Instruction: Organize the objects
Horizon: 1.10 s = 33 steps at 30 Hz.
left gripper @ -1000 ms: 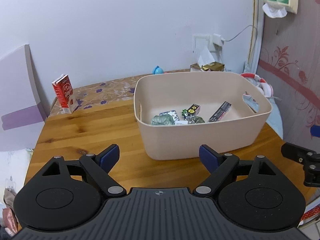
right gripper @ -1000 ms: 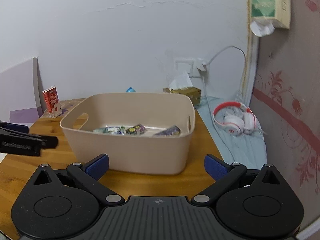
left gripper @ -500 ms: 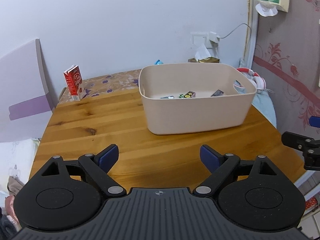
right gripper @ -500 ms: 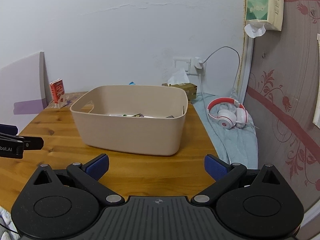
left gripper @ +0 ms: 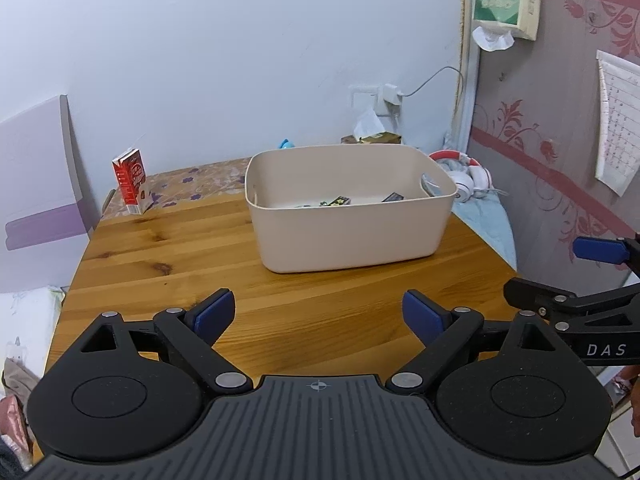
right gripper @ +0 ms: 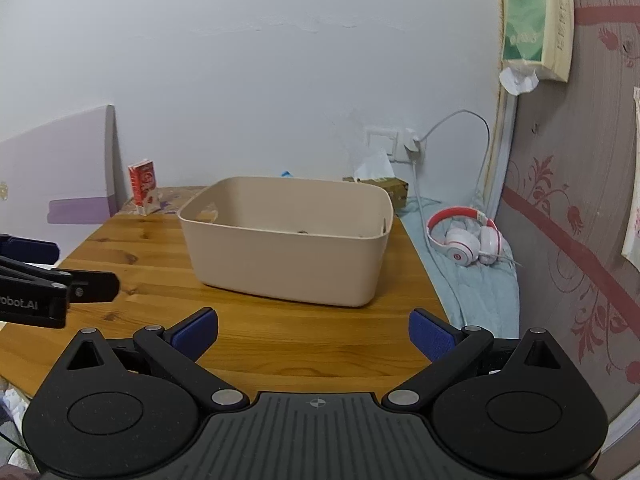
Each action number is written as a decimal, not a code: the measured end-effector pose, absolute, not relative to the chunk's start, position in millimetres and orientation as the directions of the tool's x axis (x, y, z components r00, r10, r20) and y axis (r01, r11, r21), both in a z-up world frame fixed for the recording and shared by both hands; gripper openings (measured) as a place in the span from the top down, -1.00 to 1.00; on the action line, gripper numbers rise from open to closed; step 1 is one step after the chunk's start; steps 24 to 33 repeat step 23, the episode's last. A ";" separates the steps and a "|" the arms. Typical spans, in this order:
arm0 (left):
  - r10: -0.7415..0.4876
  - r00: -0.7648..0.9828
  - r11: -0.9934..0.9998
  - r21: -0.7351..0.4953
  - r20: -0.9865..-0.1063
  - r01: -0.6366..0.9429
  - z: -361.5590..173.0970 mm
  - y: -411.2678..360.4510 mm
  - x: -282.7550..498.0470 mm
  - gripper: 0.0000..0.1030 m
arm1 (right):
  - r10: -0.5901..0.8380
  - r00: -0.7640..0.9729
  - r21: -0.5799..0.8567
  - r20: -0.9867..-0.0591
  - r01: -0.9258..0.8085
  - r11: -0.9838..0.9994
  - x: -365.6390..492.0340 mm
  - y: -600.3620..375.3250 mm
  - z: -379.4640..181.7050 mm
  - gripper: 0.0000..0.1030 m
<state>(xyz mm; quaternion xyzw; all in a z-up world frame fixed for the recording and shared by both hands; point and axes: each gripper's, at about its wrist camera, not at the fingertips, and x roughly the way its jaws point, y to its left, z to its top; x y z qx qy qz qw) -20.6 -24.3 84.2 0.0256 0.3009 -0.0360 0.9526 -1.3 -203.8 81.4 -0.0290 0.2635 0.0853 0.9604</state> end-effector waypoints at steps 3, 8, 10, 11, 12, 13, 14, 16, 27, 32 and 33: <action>-0.057 0.824 0.996 0.023 -0.564 0.084 86.5 -24.7 -26.1 -0.80 | 0.156 0.852 -0.019 -0.500 -0.190 0.982 -6.6 -200.7 86.5 -1.00; -0.053 0.824 0.997 0.019 -0.563 0.077 87.2 -23.4 -27.5 -0.80 | 0.161 0.855 -0.022 -0.494 -0.197 0.980 -9.3 -199.1 90.0 -1.00; -0.052 0.825 0.997 0.021 -0.563 0.077 86.9 -23.1 -27.3 -0.80 | 0.160 0.855 -0.022 -0.494 -0.196 0.980 -9.6 -198.4 89.8 -1.00; -0.052 0.825 0.997 0.021 -0.563 0.078 86.7 -23.1 -27.4 -0.80 | 0.159 0.855 -0.022 -0.494 -0.195 0.980 -10.1 -198.7 90.1 -1.00; -0.052 0.824 0.997 0.021 -0.563 0.078 86.5 -23.1 -27.5 -0.80 | 0.160 0.855 -0.021 -0.494 -0.196 0.980 -10.3 -199.2 89.9 -1.00; -0.054 0.824 0.997 0.019 -0.563 0.078 86.4 -23.6 -27.8 -0.80 | 0.160 0.855 -0.020 -0.493 -0.195 0.981 -10.5 -199.3 89.8 -1.00; -0.054 0.825 0.997 0.019 -0.563 0.078 86.3 -24.0 -28.0 -0.80 | 0.160 0.855 -0.019 -0.493 -0.194 0.981 -10.7 -199.5 89.7 -1.00; -0.060 0.823 0.996 0.017 -0.565 0.084 86.3 -22.3 -28.8 -0.80 | 0.160 0.854 -0.017 -0.495 -0.193 0.981 -10.8 -199.9 88.7 -1.00; -0.066 0.812 0.995 0.018 -0.580 0.093 83.0 -17.7 -22.3 -0.80 | 0.160 0.843 -0.012 -0.514 -0.193 0.981 -5.2 -200.9 82.3 -1.00; -0.066 0.812 0.995 0.018 -0.580 0.093 83.0 -17.7 -22.3 -0.80 | 0.160 0.843 -0.012 -0.514 -0.193 0.981 -5.2 -200.9 82.3 -1.00; -0.066 0.812 0.995 0.018 -0.580 0.093 83.0 -17.7 -22.3 -0.80 | 0.160 0.843 -0.012 -0.514 -0.193 0.981 -5.2 -200.9 82.3 -1.00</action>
